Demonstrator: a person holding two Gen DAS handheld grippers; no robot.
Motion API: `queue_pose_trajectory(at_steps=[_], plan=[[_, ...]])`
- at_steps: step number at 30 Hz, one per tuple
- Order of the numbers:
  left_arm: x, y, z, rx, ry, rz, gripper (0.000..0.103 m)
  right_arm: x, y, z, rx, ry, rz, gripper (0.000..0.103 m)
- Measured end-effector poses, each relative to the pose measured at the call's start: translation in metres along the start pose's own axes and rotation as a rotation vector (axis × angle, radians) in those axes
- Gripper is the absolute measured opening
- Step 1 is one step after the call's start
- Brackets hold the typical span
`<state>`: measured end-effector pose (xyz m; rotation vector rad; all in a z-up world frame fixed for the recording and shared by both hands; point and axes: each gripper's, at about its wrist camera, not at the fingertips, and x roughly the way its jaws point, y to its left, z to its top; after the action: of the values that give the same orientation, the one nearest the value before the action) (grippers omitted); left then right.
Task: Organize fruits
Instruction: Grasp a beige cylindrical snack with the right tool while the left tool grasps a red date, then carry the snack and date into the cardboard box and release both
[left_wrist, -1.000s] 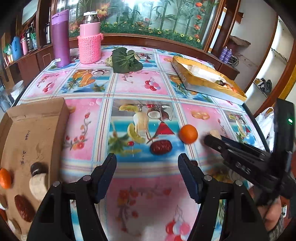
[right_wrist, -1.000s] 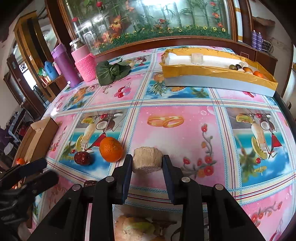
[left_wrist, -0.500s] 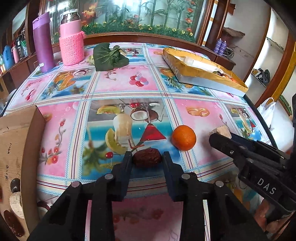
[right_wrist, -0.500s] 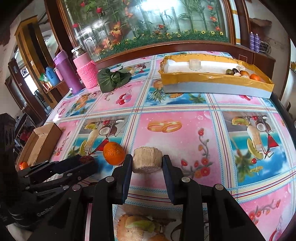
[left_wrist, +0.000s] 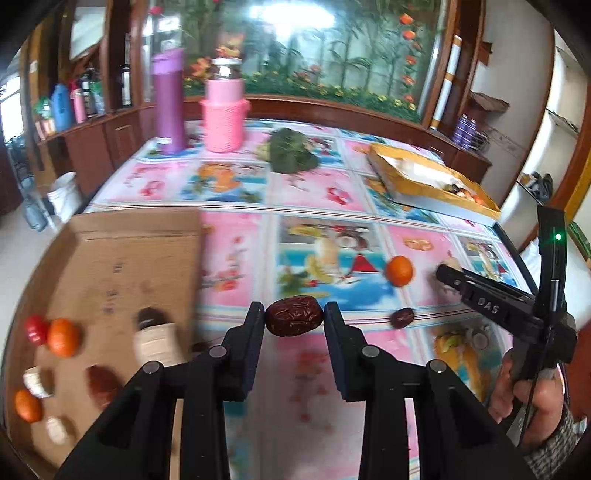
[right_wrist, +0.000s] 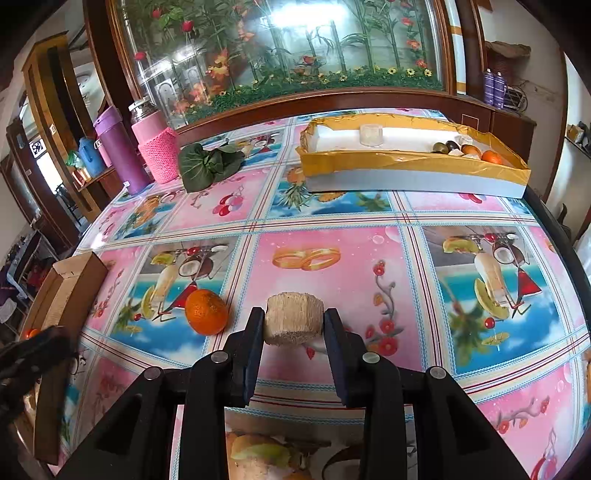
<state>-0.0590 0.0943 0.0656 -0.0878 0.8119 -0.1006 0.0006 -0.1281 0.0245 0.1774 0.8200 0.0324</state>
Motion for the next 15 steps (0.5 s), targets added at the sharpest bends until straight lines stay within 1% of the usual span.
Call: queue_pose_trajectory(at_steps=[3, 6, 7, 9, 11, 12, 15], plan=[[-0.016, 0.036, -0.006, -0.059, -0.013, 0.062, 0.032, -0.002, 0.002, -0.001, -0.014, -0.013, -0.021, 0.034], [-0.029, 0.074, -0.013, -0.106, -0.023, 0.158, 0.032, -0.006, 0.01, -0.002, -0.048, -0.025, -0.064, 0.034], [-0.033, 0.088, -0.017, -0.121, -0.027, 0.196, 0.032, -0.011, 0.013, -0.003, -0.049, -0.027, -0.057, 0.035], [-0.037, 0.108, -0.022, -0.156, -0.027, 0.224, 0.032, -0.022, 0.024, -0.006, -0.047, -0.027, -0.022, 0.035], [-0.039, 0.132, -0.027, -0.216, -0.017, 0.224, 0.032, -0.032, 0.041, -0.008, -0.058, -0.021, 0.025, 0.035], [-0.039, 0.144, -0.029, -0.245, -0.013, 0.223, 0.032, -0.036, 0.053, -0.01, -0.071, -0.016, 0.05, 0.035], [-0.041, 0.163, -0.034, -0.282, -0.014, 0.227, 0.032, -0.046, 0.097, -0.013, -0.131, -0.004, 0.131, 0.035]])
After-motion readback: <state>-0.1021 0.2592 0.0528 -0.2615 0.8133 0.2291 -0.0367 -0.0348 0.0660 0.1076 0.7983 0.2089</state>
